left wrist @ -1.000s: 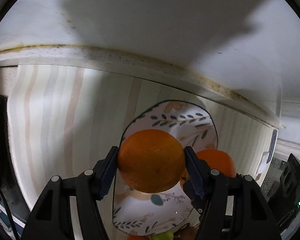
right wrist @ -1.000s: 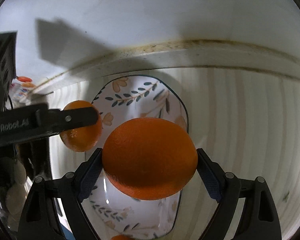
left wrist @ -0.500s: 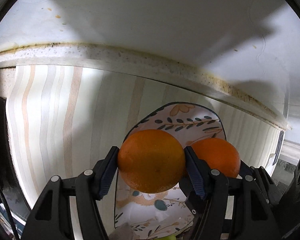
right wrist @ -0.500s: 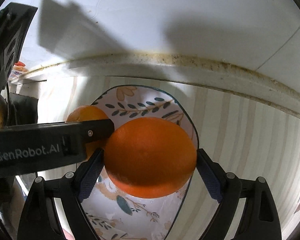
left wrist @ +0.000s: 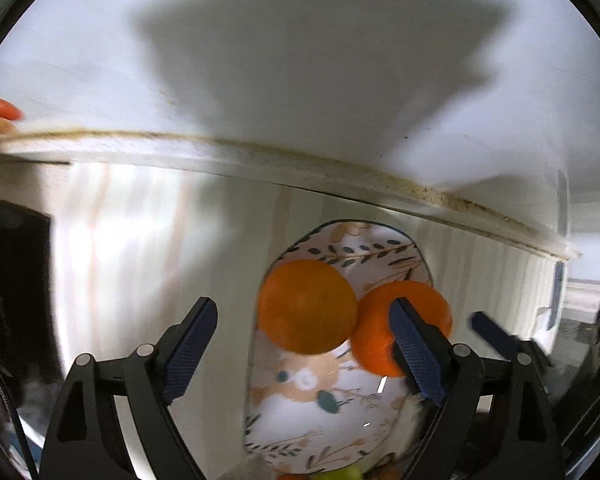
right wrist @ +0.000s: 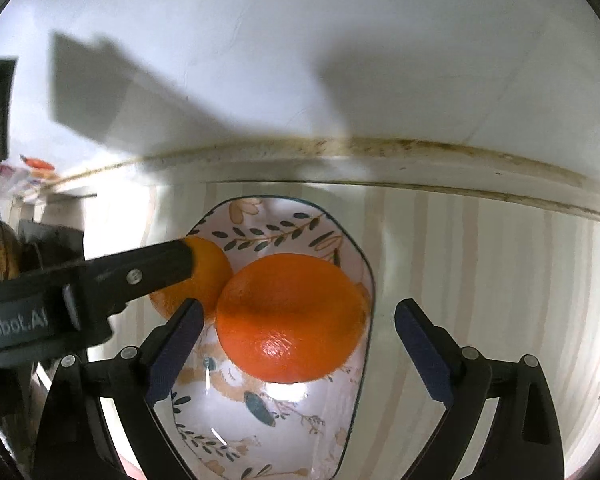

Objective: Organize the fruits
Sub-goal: 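Carry both oranges onto the white floral plate and open both tools, then lift both open tools away from the plate toward the fruit pile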

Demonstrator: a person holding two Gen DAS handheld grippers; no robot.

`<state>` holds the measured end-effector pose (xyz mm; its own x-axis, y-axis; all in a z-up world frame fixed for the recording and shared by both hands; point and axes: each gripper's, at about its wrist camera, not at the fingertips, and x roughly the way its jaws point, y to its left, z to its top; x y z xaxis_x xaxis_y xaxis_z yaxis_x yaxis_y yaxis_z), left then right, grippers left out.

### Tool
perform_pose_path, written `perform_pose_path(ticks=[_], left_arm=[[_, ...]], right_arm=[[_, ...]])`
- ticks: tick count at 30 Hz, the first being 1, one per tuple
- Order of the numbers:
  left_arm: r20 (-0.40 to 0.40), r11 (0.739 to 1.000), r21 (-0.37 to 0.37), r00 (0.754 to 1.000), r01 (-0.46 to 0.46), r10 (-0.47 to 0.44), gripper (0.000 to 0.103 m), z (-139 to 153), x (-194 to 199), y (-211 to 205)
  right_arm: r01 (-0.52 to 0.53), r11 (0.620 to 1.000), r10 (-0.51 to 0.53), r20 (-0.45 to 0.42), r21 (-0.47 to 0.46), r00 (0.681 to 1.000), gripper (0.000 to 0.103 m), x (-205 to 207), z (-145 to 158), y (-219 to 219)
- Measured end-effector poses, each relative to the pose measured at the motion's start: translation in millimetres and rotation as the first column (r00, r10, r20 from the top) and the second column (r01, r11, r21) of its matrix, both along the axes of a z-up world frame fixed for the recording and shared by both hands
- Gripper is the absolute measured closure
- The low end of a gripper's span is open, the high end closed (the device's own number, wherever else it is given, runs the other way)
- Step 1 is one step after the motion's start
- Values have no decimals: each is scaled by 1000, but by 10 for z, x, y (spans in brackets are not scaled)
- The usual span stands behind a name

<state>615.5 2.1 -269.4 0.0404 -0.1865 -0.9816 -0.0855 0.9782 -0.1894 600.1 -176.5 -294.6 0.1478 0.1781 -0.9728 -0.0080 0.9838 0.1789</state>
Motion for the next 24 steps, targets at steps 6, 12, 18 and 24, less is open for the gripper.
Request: perform_pose_path(ticks=[6,12,18,24], left_arm=[[102,992,126,995,-2,-11,15,342,-422,101],[162,980,196,986,13,-45,15,490,-1054,156],[219,978,208,975,3,-50,15,697,-1555,183],[296,981,193,953,12,-69,15,1095,-1996,153]], right_arm=[[22,996,-21,5,-88,1000,5,-343,254,-100],[30,993,-26,32,-112,999,5,-855,402,-123],[42,992,-30,105,-117,994,5,-1344,715,-119],[51,993,-31,181,-108,983,5,-1783,1126,-98]])
